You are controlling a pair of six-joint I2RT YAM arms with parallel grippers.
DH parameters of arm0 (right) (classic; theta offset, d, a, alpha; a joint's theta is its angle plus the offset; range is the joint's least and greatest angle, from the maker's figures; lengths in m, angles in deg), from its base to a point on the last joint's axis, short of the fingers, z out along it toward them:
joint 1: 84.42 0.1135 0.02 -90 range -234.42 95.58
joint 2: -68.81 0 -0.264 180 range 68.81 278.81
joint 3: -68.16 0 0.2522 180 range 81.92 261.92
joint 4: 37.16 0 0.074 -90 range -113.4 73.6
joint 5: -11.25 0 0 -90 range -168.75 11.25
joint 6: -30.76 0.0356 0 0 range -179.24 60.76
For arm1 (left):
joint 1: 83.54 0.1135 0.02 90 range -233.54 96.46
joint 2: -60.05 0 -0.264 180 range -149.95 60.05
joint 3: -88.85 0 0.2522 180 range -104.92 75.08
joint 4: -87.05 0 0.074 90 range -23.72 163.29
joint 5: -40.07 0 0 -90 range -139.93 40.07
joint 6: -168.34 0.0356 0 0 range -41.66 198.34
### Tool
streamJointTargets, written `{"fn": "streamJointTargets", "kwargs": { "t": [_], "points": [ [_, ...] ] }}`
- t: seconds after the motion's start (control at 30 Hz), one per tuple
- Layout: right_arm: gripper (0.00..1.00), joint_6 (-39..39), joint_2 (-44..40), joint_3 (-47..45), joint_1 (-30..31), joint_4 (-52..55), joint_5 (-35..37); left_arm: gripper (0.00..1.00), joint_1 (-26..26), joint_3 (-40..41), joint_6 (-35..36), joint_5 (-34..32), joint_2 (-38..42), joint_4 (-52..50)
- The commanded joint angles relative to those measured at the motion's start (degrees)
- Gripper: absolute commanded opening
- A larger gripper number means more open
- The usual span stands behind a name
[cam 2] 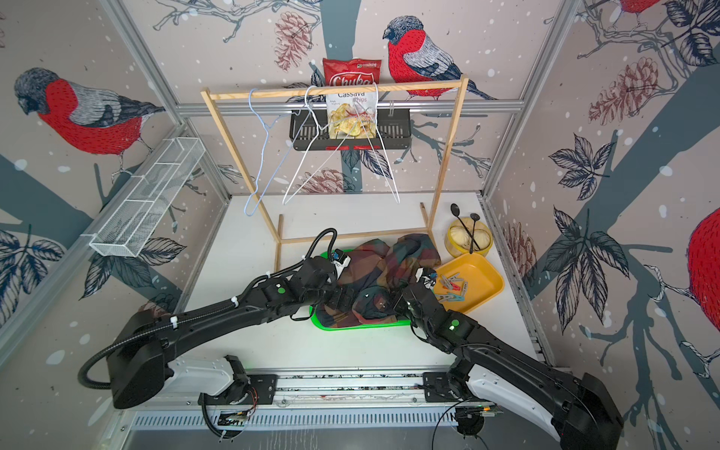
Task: Remove the clothespins securing long-sleeve shirts to the hanger
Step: Place the hanger on the clothesline.
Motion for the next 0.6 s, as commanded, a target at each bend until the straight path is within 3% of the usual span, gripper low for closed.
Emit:
{"fn": "streamJointTargets", "kwargs": {
  "t": [0.0, 0.13, 0.27, 0.33, 0.43, 0.57],
  "points": [
    [0.65, -2.64, -1.58, 4.17, -0.08, 7.85, -0.21, 0.96, 0.24, 1.77, -2.47, -3.87, -1.33, 2.27],
    [0.8, -3.57, -3.86, 9.56, -0.08, 12.35, 1.45, 0.96, 1.9, 4.31, -4.46, -5.36, -2.5, 1.67],
    [0.85, -4.66, -7.04, 14.64, -1.66, 16.55, 5.25, 0.96, 4.08, 7.89, -6.34, -7.24, -0.88, 1.66],
    [0.92, -5.09, -7.5, 17.07, -4.29, 19.25, 7.6, 0.96, 4.34, 8.83, -6.58, -8.29, 0.34, 1.5],
    [1.0, -9.68, -5.65, 18.82, -12.06, 18.25, 4.85, 0.96, 4.33, 8.9, -6.3, -8.62, 0.59, 0.93],
    [1.0, -14.97, -0.14, 16.89, -27.68, 9.24, -8.91, 0.96, 4.11, 9.26, -6.4, -8.28, 1.23, 1.36]
  ]
}}
